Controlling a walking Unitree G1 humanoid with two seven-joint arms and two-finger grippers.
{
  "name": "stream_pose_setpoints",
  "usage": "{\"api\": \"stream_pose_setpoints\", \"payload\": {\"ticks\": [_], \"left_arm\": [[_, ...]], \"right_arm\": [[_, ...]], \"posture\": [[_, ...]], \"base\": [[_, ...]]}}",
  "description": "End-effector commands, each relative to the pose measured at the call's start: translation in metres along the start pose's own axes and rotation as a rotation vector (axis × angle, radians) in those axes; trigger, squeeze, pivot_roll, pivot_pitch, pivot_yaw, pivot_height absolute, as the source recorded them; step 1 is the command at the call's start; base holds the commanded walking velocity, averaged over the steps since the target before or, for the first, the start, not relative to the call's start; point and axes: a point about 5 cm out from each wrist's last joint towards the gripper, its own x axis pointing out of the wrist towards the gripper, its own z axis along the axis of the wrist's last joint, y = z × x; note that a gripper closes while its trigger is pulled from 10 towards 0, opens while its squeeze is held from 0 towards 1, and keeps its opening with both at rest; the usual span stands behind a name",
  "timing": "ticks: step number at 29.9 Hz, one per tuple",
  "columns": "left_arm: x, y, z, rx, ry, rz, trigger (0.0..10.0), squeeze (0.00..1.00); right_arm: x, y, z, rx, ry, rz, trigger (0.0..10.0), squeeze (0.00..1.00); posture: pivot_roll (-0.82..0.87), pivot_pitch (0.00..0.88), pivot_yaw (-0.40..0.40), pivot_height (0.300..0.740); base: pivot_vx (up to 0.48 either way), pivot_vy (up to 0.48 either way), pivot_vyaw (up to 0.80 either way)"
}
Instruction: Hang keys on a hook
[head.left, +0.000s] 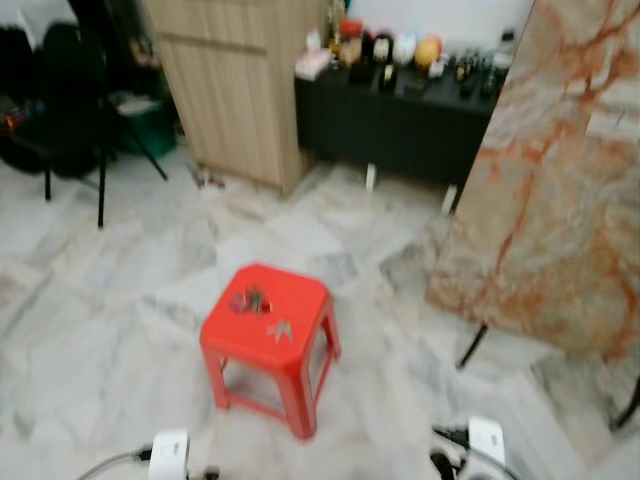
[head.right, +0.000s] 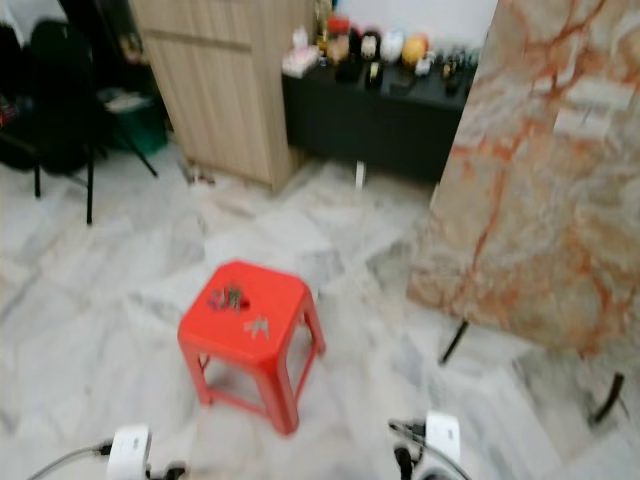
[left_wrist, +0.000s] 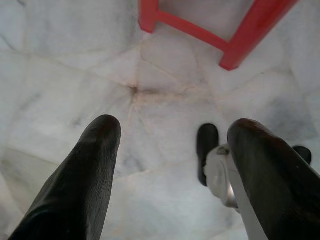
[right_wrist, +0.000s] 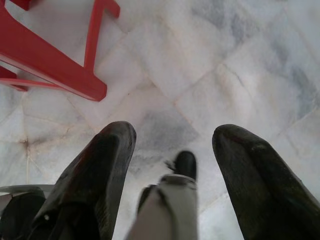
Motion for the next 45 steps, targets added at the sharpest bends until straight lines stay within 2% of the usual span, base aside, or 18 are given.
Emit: {"api": "stream_pose_setpoints", "payload": {"ticks": [1, 45], "left_arm": [[-0.0009, 0.0002, -0.0054, -0.003, 0.020, 0.003, 10.0, 0.00], [-0.0016, 0.0008, -0.0081, -0.005, 0.028, 0.001, 10.0, 0.00]], "right_arm": [[-0.0016, -0.0065, -0.0029, 0.019, 0.000, -0.021, 10.0, 0.00], [-0.0002, -0.0041, 0.0039, 0.008, -0.019, -0.017, 10.0, 0.00]], "posture": [[0.05, 0.053, 0.018, 0.740], [0.05, 0.055, 0.014, 0.740]], "base": [[0.000, 0.289, 0.00], [0.000, 0.286, 0.00]]}}
